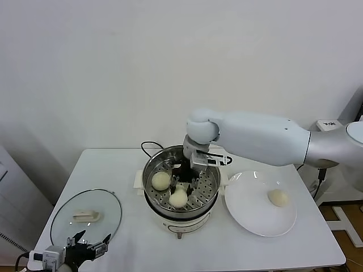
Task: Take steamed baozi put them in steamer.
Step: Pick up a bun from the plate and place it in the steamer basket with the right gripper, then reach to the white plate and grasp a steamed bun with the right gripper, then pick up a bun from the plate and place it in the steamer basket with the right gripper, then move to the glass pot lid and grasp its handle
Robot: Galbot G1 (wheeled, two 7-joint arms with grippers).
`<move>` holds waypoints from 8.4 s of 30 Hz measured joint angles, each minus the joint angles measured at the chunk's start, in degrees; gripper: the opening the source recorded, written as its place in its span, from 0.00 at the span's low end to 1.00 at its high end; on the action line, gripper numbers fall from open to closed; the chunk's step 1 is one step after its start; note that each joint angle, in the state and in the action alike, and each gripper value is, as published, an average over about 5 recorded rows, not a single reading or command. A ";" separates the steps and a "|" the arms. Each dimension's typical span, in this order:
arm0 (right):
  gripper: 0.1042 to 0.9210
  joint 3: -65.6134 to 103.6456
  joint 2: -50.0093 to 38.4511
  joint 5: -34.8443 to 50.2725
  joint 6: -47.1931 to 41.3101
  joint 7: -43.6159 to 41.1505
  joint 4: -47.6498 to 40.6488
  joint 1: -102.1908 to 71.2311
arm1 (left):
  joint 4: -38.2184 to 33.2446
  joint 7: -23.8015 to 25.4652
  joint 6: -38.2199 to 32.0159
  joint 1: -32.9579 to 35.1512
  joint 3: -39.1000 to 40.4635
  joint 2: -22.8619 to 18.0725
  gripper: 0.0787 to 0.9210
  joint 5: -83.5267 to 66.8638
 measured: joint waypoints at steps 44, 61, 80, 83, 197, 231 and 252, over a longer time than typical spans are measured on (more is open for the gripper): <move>0.88 6.45 -9.35 -0.69 -7.05 -6.66 -14.95 3.12 | 0.96 0.23 -0.57 -0.23 -0.34 0.94 0.88 -0.66; 0.88 5.53 -22.04 3.13 -16.80 -7.29 -27.06 -1.17 | 0.82 0.17 -0.52 -0.49 -0.46 0.93 0.88 -1.10; 0.88 9.42 -25.70 1.26 -19.66 -2.63 -32.43 -14.39 | 1.00 0.15 -0.44 -0.78 -0.35 0.84 0.88 -1.25; 0.88 10.14 -25.54 0.68 -19.83 -1.79 -33.00 -16.20 | 1.01 0.16 -0.43 -0.77 -0.30 0.82 0.88 -1.26; 0.57 -20.67 -8.04 52.02 -66.66 28.00 -0.09 9.87 | -0.07 -0.55 0.43 -0.45 -0.69 -0.71 0.88 -0.64; 0.88 -0.75 -31.16 56.86 -56.21 36.06 4.53 4.32 | 0.58 -0.91 0.43 -4.11 -0.99 -3.15 0.88 -0.42; 0.88 70.27 -26.99 47.94 -37.44 50.10 8.69 -63.95 | -0.59 0.21 -1.29 -4.32 -2.28 -4.14 0.88 2.71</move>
